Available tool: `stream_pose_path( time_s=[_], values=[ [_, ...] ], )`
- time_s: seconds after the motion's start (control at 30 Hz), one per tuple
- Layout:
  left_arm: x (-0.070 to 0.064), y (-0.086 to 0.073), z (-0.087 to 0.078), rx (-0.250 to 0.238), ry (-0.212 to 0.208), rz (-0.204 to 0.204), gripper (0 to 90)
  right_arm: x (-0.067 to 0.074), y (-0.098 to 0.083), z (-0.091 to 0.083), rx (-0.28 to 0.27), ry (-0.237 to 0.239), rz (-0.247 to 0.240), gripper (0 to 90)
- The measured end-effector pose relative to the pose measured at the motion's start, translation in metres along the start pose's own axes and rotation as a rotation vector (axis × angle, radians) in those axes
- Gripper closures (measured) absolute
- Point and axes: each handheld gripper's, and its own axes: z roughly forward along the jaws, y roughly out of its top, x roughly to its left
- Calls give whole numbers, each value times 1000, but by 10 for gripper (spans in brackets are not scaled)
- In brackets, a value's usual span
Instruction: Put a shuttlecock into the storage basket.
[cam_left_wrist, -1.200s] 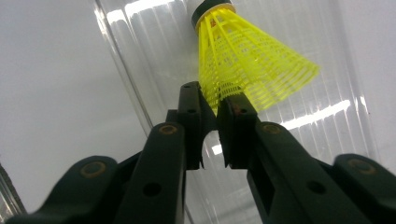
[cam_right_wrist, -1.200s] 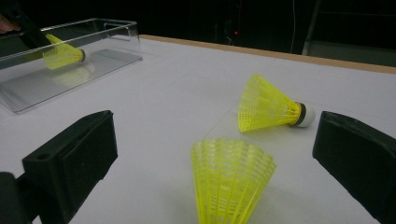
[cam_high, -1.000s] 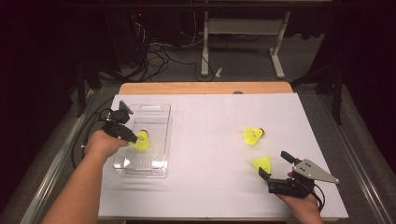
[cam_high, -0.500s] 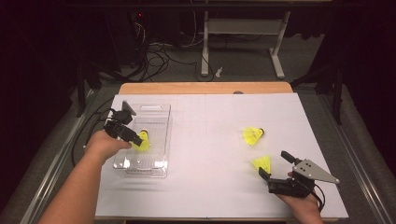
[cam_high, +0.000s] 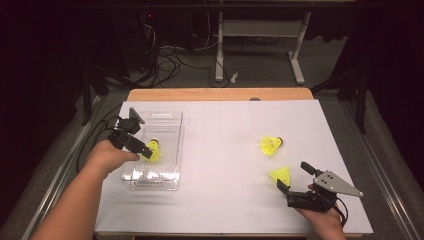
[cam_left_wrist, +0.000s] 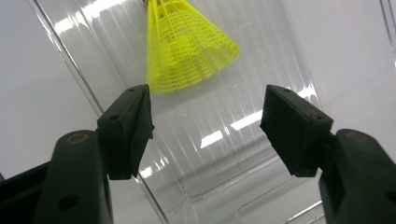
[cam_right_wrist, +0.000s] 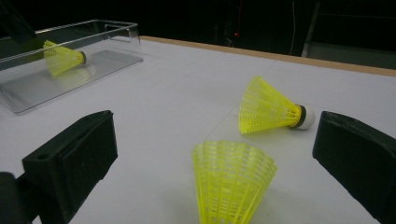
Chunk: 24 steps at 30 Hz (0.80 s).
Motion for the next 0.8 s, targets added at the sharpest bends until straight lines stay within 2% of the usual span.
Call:
stream_pose_path(
  time_s=[0.07,0.23,0.5,0.8],
  values=[
    [-2,0,-3,-8,-5,4,339,0,0,0,-1,0,-1,6],
    [-11,2,-6,10,1,33,299,0,0,-1,-1,-2,0,6],
    [-19,2,-3,36,4,58,254,-1,0,-1,-3,-5,3,6],
    [-27,2,0,65,-7,88,118,-3,0,-2,-5,-13,8,6]
  ],
)
